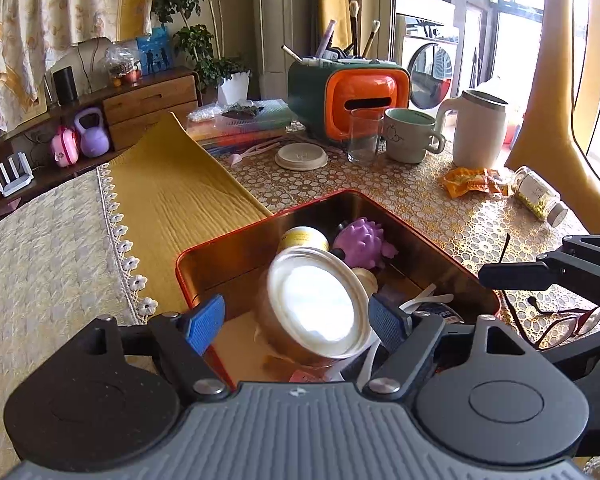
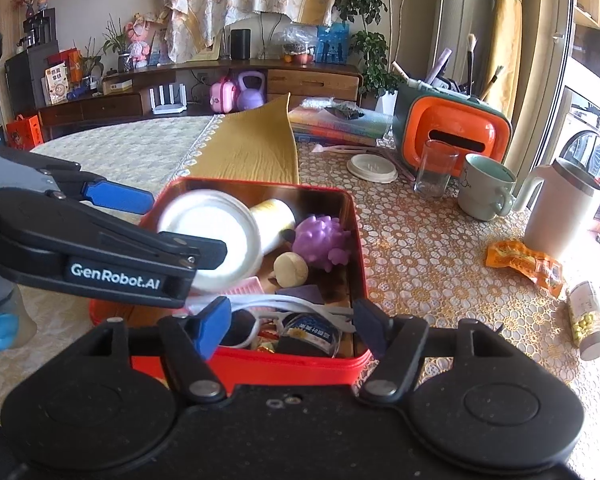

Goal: Organize rigid objects

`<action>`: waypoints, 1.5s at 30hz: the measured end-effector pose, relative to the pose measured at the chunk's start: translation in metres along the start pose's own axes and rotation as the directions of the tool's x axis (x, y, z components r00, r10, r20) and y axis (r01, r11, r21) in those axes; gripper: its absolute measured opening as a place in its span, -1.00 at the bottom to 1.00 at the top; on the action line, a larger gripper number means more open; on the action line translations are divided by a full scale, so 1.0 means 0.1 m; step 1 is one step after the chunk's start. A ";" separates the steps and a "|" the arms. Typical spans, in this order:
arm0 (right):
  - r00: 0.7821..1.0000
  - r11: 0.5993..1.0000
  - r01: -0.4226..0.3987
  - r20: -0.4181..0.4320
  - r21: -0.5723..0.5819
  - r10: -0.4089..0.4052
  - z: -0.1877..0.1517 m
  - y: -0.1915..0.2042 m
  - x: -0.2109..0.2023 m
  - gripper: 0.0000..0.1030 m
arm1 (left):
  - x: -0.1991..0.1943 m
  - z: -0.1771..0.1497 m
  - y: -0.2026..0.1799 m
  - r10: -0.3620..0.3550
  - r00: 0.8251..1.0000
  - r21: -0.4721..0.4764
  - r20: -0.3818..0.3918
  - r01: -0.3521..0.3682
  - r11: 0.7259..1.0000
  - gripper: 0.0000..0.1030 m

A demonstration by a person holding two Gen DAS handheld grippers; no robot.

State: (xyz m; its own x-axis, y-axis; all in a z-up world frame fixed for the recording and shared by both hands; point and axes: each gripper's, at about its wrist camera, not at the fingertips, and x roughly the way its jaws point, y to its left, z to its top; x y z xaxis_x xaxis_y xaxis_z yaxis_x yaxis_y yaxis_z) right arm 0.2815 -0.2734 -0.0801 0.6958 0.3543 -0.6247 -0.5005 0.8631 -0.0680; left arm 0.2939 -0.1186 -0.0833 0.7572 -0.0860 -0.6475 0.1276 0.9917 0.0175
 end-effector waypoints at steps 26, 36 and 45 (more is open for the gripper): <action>0.988 0.992 -0.056 0.149 0.112 0.038 -0.06 0.19 -0.82 0.76 | -1.17 -0.31 0.28 -0.023 0.994 -0.048 0.107 0.028 0.998 0.66; 0.979 0.982 -0.091 0.194 0.166 0.058 -0.15 0.32 -1.08 0.99 | -1.41 -0.51 0.37 -0.042 0.993 -0.095 0.107 0.052 0.994 0.79; 0.979 0.968 -0.097 0.200 0.230 0.051 -0.27 0.40 -1.17 0.99 | -1.61 -0.63 0.34 -0.068 0.990 -0.103 0.127 0.081 0.991 0.99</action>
State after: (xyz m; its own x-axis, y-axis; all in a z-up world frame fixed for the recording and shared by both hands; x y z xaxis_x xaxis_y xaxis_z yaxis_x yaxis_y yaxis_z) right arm 0.1664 -0.2902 -0.0305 0.7582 0.4624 -0.4596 -0.4337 0.8841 0.1741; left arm 0.1361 -0.0654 -0.0267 0.8219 -0.1647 -0.5453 0.1221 0.9860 -0.1137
